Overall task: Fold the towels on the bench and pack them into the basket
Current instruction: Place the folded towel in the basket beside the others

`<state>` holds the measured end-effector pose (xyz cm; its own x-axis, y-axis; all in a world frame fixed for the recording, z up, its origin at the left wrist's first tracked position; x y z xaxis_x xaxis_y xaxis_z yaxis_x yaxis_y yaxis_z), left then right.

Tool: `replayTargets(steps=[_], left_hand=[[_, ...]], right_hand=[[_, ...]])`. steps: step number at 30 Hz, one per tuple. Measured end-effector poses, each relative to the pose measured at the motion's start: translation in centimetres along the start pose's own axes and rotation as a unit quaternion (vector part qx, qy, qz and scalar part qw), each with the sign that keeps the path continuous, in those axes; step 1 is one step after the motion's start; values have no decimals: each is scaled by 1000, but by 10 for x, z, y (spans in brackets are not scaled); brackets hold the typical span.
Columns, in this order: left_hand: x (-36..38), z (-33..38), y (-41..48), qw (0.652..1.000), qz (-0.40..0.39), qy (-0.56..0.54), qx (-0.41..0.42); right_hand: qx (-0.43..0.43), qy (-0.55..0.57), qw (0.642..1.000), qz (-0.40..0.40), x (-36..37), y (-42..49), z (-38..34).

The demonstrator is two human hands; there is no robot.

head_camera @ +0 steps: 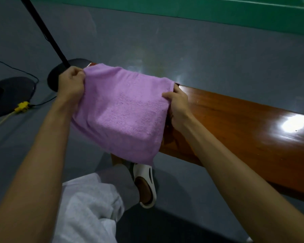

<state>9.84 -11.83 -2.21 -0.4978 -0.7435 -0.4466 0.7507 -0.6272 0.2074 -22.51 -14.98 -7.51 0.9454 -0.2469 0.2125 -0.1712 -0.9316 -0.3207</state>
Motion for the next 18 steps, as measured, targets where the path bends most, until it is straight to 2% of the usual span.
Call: replayTargets(steps=[4,6,7,9,11,14,16,18], left_hand=[[15,-30,-9,975,-85,-12,-207],[16,-10,-19,973,-102,-48,-202],[16,8,-24,970,-119,-95,-191],[15,47,-42,935,-180,-227,-205],[16,83,-65,894,-254,-308,-205],[35,125,-109,890,-305,-305,-145],[60,144,-142,884,-340,-295,-129],[88,149,-174,866,-372,-295,-154]], right_hand=[[-13,-164,985,-59,14,-1,8],[-14,-146,988,-56,14,-5,-2],[-1,-100,993,-57,11,-10,-11],[33,19,996,-75,-2,-19,-39],[36,104,990,-87,-29,-28,-73],[48,162,983,-65,-87,-40,-113],[65,130,989,-15,-132,-44,-122],[82,95,992,19,-178,-44,-122]])
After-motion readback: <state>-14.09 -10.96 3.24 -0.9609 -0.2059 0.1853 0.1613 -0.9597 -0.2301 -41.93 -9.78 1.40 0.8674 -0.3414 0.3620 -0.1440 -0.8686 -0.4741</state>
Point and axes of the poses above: each hand's wrist, its own y-axis towards the middle knuckle, its own x-axis out of the palm, z = x × y, the point moved 7 cm from there along y, towards the middle knuckle, and after that the axes turned 15 degrees about z, right-handed, at the moved point
